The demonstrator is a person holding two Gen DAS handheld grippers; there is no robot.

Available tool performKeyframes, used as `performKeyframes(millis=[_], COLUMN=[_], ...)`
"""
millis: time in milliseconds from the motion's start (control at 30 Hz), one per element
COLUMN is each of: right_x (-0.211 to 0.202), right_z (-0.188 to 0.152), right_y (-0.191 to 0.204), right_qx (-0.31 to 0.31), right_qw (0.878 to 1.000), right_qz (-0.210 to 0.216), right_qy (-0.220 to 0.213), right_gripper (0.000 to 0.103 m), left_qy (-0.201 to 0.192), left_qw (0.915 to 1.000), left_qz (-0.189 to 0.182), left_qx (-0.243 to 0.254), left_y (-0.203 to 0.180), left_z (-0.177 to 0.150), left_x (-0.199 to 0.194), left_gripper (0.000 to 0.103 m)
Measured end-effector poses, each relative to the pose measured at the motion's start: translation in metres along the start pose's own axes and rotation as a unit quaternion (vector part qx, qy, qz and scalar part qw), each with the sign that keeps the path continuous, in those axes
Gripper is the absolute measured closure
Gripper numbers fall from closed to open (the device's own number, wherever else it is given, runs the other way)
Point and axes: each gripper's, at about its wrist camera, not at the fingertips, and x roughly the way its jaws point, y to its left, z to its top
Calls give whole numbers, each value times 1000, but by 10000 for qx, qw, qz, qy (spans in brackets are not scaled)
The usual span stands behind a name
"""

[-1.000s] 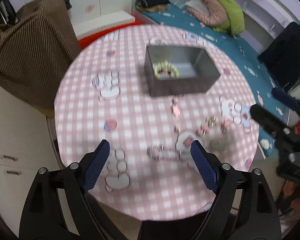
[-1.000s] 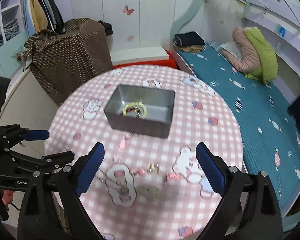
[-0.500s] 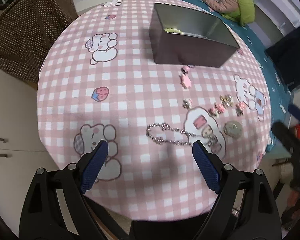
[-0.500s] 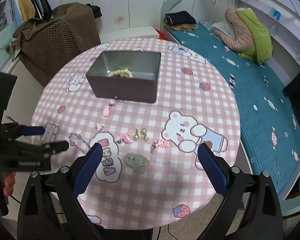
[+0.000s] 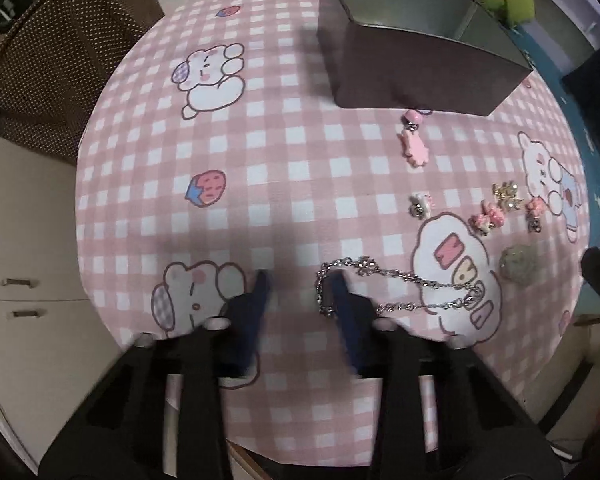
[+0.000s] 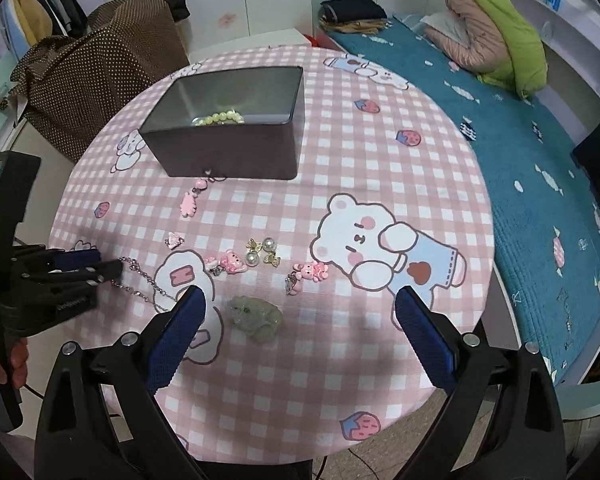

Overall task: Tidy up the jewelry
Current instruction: 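Move the left tool to the silver chain necklace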

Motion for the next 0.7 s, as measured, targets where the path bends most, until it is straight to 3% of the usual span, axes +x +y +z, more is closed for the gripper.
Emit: performKeyframes(millis=[100,267,567,700], right_x=[5,6,12,9], right_z=[3,8,10,13], right_y=[0,2,7,14], right_qx=[13,-26,-110,-209], right_qw=[10000,9999,9998,9986], right_qz=[50,100,179,469], right_qy=[35,-7,53,-103], right_gripper=[11,11,11,11], left_qy=[57,72,-320,-499], left_qw=[9999,9993,9951,9935], left_qz=[-52,-328,-733,-792], left_qx=[71,-148,-588,-651], left_y=[0,18,44,40], left_z=[3,7,17,11], left_x=[-1,-4,-31,-51], left_gripper=[98,99,99,99])
